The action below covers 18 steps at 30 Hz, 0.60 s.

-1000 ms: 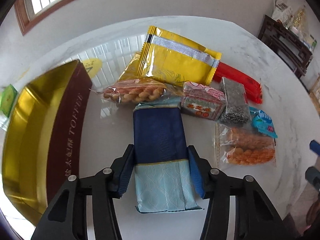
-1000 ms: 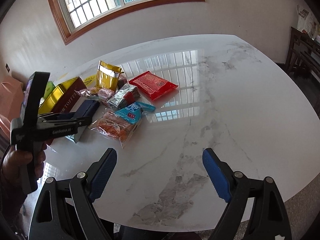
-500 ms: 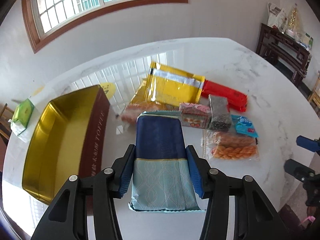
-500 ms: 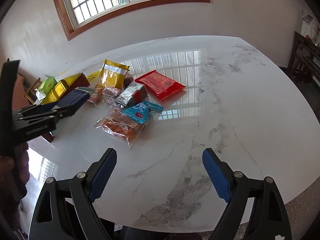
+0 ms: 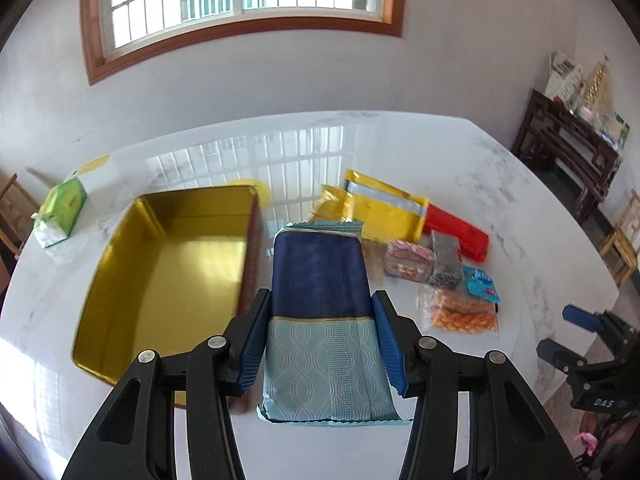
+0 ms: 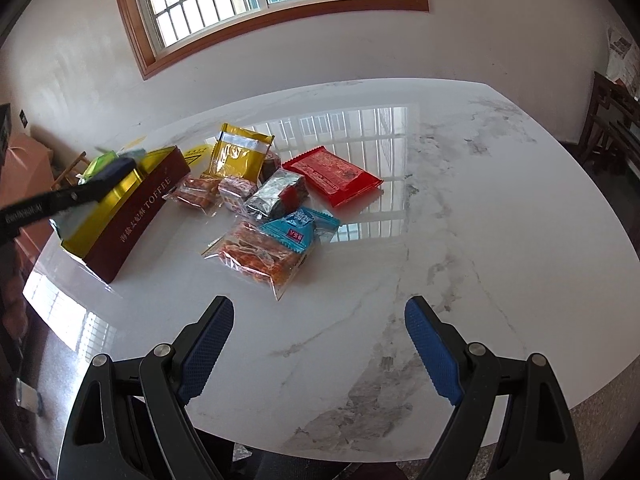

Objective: Organize snacks
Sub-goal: 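Carry the packet into the tin with the left gripper and release it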

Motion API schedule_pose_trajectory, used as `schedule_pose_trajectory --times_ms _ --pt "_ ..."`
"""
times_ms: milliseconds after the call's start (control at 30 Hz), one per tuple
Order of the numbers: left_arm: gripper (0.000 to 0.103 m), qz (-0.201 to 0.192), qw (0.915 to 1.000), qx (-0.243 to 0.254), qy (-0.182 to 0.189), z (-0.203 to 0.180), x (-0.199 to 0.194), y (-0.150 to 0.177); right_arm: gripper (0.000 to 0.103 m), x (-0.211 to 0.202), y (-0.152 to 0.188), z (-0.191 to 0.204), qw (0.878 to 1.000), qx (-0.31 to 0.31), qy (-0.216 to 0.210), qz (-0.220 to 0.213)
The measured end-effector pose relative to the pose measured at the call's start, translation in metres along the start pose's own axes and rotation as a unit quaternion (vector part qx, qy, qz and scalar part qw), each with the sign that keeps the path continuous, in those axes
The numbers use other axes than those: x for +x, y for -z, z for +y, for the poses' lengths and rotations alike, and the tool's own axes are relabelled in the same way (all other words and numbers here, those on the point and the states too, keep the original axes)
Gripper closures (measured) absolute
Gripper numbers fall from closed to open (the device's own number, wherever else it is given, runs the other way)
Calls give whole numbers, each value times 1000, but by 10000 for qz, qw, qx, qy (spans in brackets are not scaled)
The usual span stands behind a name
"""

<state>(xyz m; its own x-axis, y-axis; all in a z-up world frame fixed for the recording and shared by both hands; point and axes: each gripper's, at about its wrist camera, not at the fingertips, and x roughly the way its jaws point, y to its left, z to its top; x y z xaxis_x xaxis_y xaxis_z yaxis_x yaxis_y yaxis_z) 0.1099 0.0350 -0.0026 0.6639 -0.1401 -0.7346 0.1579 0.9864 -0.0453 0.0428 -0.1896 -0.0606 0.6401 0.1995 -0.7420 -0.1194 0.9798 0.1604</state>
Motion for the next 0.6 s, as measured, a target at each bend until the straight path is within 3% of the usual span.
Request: schedule_pose_trajectory --times_ms 267,600 --pt "52 -113 9988 -74 -473 43 -9 -16 18 2 -8 -3 10000 -25 -28 -38" --pt "52 365 9944 -291 -950 111 49 -36 18 15 -32 -11 9993 83 -359 16"
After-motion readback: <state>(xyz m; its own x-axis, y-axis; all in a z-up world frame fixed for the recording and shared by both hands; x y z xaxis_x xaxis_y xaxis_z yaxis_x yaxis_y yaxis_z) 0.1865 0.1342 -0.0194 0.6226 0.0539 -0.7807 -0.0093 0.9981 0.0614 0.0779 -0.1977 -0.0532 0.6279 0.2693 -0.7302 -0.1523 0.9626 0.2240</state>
